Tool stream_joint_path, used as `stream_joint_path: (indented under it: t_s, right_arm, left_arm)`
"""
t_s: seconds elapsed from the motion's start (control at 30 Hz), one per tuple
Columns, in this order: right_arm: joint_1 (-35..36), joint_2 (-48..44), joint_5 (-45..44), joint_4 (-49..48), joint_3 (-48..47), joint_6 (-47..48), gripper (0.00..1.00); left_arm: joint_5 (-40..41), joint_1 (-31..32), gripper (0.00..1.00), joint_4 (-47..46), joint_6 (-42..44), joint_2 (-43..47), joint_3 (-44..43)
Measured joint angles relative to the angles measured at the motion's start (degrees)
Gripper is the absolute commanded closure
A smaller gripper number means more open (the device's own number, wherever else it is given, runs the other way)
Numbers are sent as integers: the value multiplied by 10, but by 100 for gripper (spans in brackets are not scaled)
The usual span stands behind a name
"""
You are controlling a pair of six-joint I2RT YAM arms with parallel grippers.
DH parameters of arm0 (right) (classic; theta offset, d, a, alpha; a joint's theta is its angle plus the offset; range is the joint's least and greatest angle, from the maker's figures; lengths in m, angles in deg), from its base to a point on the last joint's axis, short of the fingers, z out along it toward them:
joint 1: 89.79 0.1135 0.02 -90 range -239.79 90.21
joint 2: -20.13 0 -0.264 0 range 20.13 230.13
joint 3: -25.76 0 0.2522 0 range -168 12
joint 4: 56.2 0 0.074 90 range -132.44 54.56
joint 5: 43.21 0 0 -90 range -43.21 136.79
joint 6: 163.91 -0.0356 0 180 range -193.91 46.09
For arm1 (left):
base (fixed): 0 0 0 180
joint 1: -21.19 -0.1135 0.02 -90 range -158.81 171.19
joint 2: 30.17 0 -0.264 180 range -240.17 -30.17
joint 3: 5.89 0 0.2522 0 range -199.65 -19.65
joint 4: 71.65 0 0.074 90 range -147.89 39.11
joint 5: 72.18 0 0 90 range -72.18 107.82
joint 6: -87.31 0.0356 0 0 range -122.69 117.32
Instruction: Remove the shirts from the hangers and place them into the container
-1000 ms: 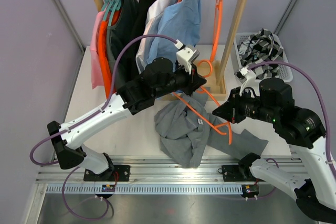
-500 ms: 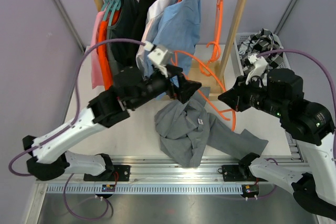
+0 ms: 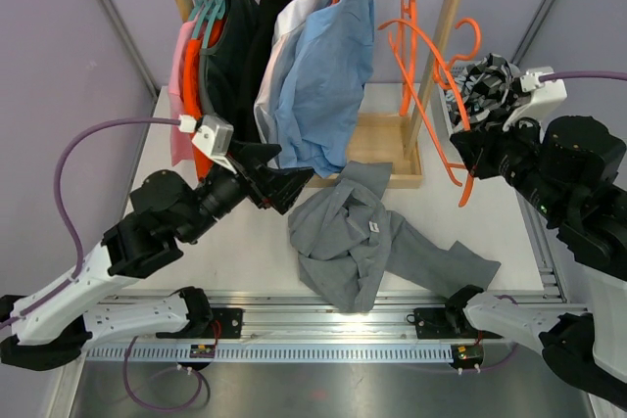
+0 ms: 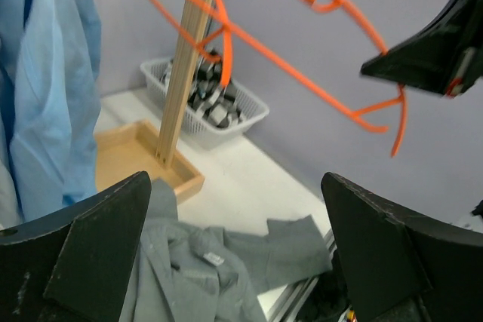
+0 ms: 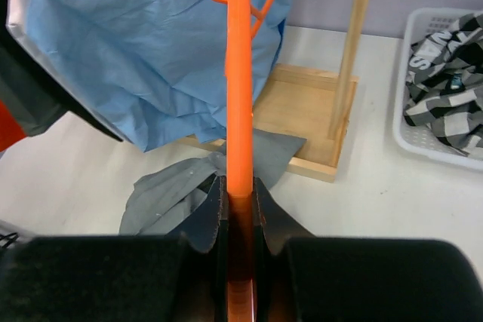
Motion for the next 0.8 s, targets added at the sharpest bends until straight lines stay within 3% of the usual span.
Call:
stream_joint_path:
  t_s: [0.27,0.8]
  right_arm:
    - [0,70,-54,-27,-9,-2,100]
    - [0,283,-92,-127,-158,32,100]
  left_arm:
    - [13,0,1,31,-23,10,47]
    - [33,0,1,34,-63,80,116]
